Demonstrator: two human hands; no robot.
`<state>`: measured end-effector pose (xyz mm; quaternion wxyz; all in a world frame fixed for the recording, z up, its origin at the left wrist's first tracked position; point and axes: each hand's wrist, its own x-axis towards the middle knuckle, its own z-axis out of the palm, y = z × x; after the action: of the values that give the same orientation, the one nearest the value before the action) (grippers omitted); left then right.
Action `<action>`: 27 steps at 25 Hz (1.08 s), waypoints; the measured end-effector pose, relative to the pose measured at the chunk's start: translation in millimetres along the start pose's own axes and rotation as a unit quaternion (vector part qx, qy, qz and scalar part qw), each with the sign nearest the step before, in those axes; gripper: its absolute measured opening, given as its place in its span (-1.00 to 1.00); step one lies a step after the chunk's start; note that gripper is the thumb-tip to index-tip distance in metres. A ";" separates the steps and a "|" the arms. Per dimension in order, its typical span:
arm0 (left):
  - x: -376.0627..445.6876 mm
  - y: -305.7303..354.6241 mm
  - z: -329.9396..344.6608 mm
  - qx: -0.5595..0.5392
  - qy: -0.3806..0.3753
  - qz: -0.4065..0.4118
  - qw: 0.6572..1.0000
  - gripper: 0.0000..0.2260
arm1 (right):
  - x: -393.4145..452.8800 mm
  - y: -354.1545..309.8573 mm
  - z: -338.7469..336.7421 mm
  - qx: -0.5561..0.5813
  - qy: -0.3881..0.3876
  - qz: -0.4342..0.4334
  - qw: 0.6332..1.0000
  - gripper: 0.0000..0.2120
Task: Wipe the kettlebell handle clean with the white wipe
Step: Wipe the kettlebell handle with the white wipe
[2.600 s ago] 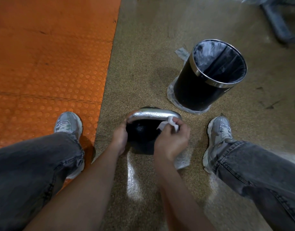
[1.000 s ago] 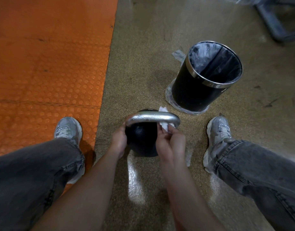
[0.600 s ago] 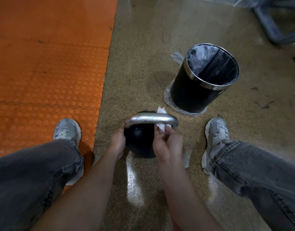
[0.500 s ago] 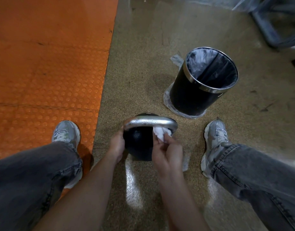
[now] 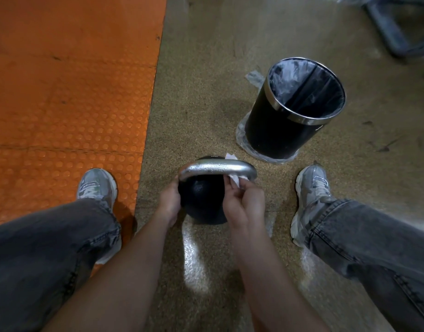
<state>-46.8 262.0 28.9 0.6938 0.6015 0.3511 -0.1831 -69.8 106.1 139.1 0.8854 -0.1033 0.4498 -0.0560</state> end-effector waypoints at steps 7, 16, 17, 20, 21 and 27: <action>2.6 -1.3 -1.9 0.003 0.007 -0.002 1.000 -0.65 | -6.4 -0.3 -0.4 -0.012 -0.001 -0.004 1.000 -0.67; 2.7 0.5 1.4 0.010 0.006 0.015 1.000 -0.67 | 4.2 1.0 -4.1 0.005 -0.017 0.006 1.000 -0.65; 2.0 1.2 1.8 0.014 0.006 0.017 1.000 -0.67 | 0.9 1.1 -2.1 0.009 -0.008 0.007 1.000 -0.65; 5.0 -0.9 -1.8 0.025 0.011 0.013 1.000 -0.59 | -12.2 1.5 -13.4 -0.003 -0.012 0.007 1.000 -0.66; 4.4 -2.1 -2.4 0.029 0.010 0.010 0.999 -0.58 | -10.7 1.0 -14.4 -0.012 -0.020 0.003 1.000 -0.65; -0.1 2.3 0.2 0.017 0.014 0.004 1.000 -0.66 | -10.1 3.7 -8.9 -0.028 -0.006 0.005 1.000 -0.67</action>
<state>-45.3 262.2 30.6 0.6790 0.6175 0.3551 -0.1776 -82.9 110.5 141.1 0.8852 -0.1260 0.4463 -0.0380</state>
